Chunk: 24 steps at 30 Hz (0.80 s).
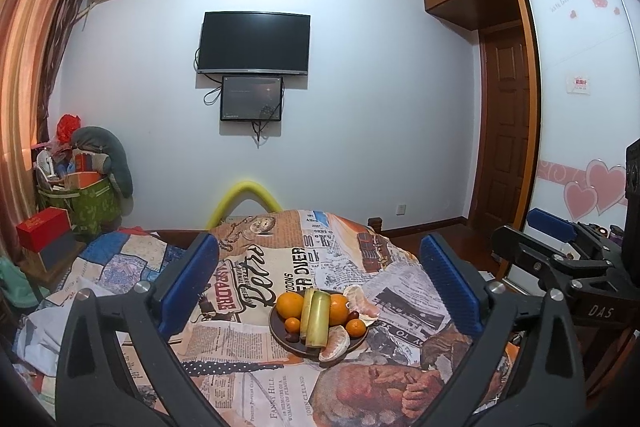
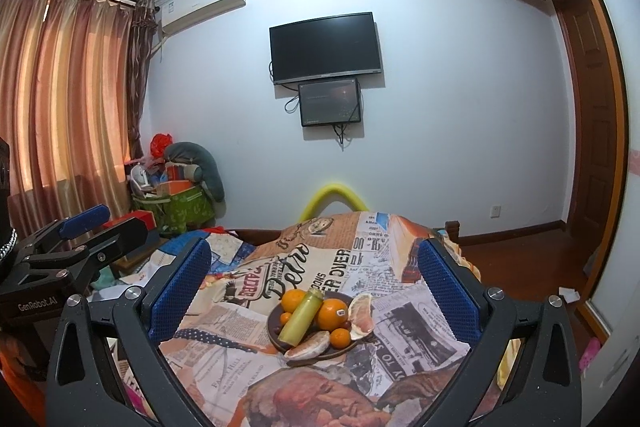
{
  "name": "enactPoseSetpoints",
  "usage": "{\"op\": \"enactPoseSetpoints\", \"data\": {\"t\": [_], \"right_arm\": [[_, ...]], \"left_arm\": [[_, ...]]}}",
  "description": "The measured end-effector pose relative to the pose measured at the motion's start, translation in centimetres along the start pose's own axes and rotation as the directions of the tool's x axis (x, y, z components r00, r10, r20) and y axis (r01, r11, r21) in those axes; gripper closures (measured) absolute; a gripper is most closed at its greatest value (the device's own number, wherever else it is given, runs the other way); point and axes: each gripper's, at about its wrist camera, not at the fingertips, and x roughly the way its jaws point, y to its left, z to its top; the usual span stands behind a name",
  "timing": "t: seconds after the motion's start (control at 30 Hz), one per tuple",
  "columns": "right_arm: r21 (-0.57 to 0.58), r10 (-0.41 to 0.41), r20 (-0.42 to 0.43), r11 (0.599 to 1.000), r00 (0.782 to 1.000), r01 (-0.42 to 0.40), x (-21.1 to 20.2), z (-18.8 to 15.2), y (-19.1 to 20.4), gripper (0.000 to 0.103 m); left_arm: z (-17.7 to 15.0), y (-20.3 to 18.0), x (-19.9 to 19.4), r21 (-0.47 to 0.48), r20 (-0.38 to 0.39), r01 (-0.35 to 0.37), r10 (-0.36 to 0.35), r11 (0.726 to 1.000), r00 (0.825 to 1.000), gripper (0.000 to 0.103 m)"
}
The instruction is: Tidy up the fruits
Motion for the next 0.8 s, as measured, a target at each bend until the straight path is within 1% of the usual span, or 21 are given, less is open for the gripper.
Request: {"op": "enactPoseSetpoints", "data": {"t": [0.8], "right_arm": [[0.003, -0.008, 0.001, 1.0, 1.0, 0.008, -0.33, 0.42, -0.24, 0.0]], "left_arm": [[0.26, -0.77, -0.05, 0.026, 0.006, 0.015, -0.015, 1.0, 1.0, 0.0]]}}
